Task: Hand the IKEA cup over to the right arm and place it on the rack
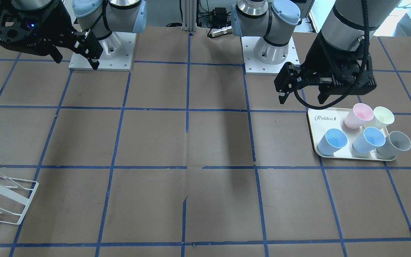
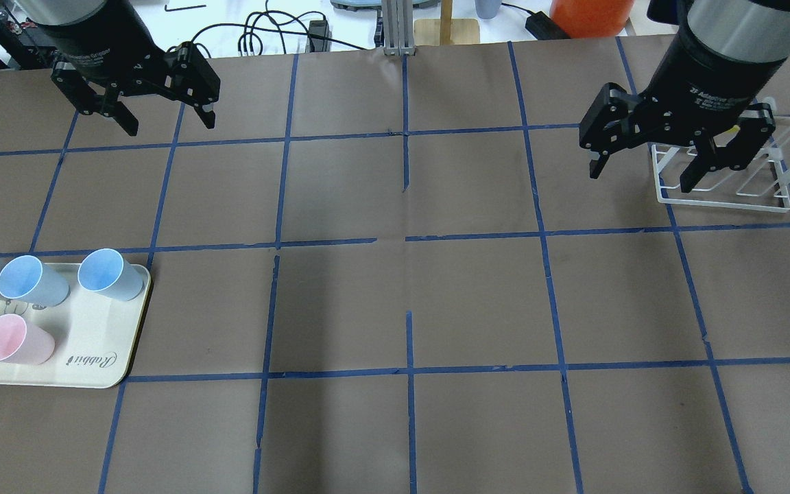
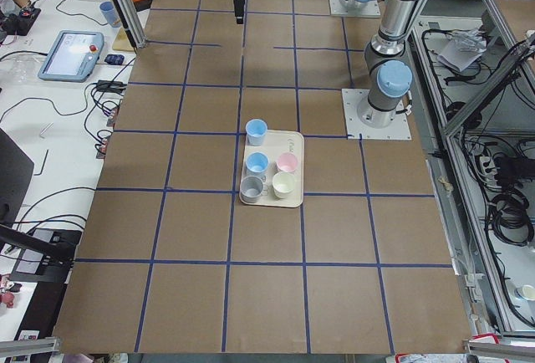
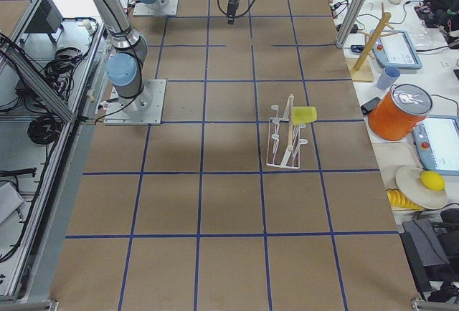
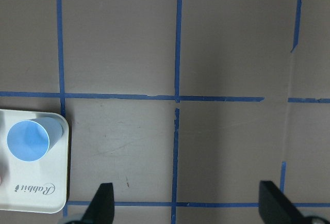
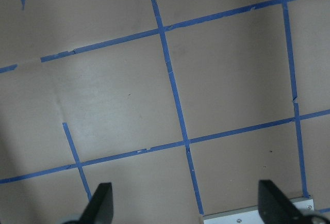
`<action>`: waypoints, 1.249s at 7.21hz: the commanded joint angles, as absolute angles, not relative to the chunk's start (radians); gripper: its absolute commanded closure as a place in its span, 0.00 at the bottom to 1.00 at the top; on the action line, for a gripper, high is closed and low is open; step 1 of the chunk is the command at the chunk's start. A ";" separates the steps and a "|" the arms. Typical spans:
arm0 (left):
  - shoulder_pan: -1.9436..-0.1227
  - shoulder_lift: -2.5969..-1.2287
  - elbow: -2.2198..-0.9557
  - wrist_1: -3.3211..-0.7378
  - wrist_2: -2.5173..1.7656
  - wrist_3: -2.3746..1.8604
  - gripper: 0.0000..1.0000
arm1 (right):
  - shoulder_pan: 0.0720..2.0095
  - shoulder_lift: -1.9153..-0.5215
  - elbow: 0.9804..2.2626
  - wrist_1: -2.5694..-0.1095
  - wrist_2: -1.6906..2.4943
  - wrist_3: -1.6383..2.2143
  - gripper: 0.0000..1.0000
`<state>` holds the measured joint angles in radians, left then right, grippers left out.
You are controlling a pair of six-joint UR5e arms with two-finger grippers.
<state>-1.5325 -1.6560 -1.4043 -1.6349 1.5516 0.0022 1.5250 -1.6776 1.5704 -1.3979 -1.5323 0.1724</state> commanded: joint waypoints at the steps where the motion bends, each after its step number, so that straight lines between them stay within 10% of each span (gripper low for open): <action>1: -1.532 -1.655 -1.405 -1.634 1.551 0.003 0.00 | 1.560 -1.697 1.598 -1.410 -1.535 0.195 0.00; 9: -1.532 -1.655 -1.397 -1.635 1.554 0.011 0.00 | 1.529 -1.692 1.594 -1.428 -1.572 0.075 0.00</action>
